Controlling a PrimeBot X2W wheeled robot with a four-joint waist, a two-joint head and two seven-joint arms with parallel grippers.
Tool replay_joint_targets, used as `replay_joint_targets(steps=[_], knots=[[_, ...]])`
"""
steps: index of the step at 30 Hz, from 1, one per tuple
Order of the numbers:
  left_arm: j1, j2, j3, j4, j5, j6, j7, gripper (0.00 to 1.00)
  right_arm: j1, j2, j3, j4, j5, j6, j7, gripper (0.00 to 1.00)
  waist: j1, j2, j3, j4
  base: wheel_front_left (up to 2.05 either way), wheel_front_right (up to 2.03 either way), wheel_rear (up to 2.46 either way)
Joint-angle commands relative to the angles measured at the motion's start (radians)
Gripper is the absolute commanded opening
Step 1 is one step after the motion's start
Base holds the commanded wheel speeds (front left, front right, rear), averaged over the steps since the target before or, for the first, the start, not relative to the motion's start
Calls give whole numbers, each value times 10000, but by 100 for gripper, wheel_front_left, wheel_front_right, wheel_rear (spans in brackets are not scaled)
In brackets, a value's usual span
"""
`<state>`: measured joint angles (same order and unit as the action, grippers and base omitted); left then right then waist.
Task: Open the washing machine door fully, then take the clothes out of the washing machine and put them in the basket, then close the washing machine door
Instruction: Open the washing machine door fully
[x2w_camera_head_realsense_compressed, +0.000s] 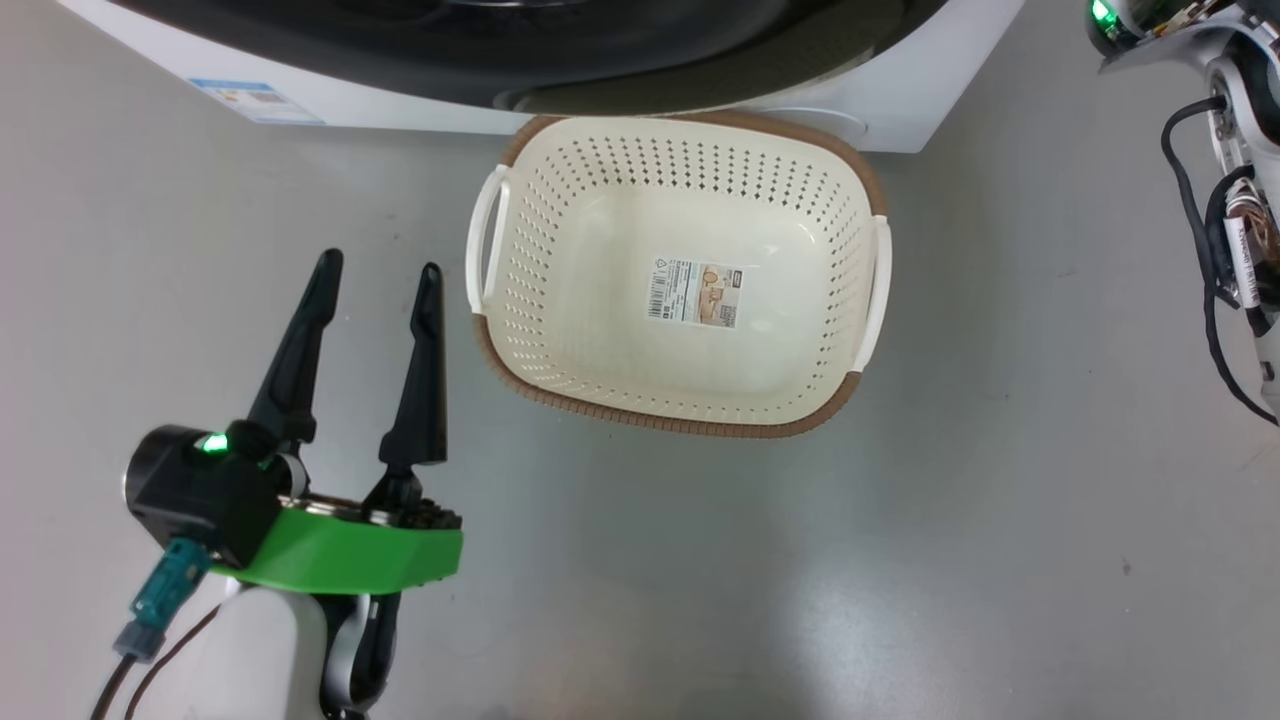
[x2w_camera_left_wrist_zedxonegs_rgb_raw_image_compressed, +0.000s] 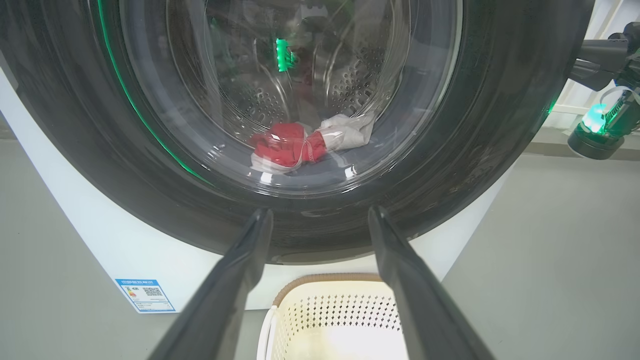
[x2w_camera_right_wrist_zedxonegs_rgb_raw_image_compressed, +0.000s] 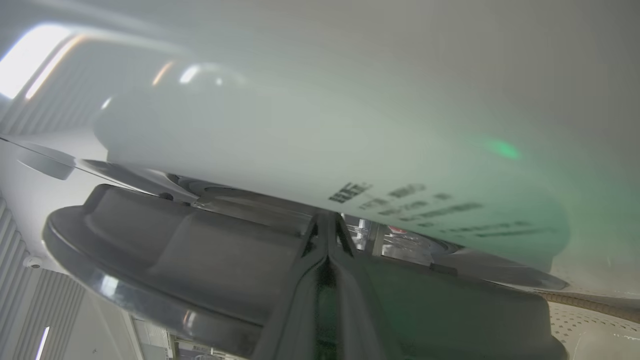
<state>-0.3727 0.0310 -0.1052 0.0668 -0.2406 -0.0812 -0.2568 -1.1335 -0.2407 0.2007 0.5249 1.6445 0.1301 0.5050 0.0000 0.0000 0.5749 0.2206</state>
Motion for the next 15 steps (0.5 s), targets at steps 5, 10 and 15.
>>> replay_joint_targets(steps=[5,10,15], knots=[[-87,192,205,-189,-91,-18,-49,100,-198,266,102,-282,-91,6,585,0,0,0,63,65,0,0,0],[-108,192,237,-158,-98,15,-49,100,-160,289,144,-449,-65,6,1099,0,0,0,60,2,0,0,0],[-125,192,278,-113,-80,22,-49,100,42,364,258,-652,-96,6,1559,0,0,0,2,-113,0,0,0]])
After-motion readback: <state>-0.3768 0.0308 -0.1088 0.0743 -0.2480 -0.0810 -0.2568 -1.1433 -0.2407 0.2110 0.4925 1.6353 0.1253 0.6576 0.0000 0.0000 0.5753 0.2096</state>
